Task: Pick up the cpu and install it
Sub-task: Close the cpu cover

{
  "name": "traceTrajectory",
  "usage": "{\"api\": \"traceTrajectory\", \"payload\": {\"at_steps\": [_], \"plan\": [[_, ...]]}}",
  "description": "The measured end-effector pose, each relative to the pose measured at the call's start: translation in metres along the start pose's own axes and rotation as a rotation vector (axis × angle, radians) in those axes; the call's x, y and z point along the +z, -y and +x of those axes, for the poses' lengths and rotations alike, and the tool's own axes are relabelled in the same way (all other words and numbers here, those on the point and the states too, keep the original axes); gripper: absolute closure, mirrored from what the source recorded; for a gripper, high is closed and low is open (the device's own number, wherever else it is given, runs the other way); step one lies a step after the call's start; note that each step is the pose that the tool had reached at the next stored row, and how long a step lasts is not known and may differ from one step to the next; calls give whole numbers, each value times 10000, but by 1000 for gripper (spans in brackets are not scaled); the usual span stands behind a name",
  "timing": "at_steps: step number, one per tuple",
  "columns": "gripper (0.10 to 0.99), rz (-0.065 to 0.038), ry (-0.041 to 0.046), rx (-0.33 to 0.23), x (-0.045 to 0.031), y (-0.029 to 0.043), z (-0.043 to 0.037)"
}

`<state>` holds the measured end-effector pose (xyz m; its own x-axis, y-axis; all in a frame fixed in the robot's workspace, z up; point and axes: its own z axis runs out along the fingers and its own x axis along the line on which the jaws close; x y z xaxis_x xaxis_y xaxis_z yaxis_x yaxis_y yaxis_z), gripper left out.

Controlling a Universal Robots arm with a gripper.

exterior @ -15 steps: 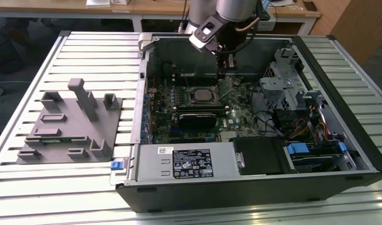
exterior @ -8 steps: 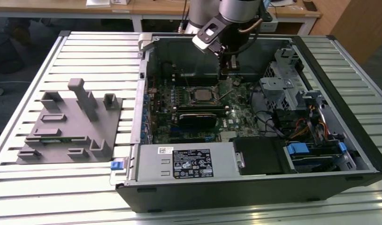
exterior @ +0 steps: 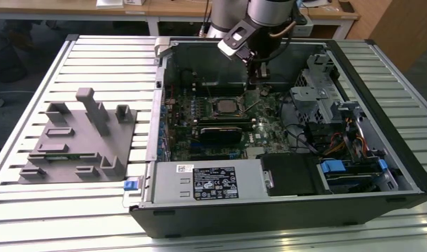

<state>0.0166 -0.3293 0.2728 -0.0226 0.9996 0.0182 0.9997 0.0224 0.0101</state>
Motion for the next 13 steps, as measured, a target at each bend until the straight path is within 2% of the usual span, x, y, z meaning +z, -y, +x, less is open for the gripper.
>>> {"api": "traceTrajectory", "payload": {"at_steps": [6, 13], "plan": [[980, 0, 88, 153, 20, -42, 22], [980, 0, 97, 182, 56, -113, 53]]}}
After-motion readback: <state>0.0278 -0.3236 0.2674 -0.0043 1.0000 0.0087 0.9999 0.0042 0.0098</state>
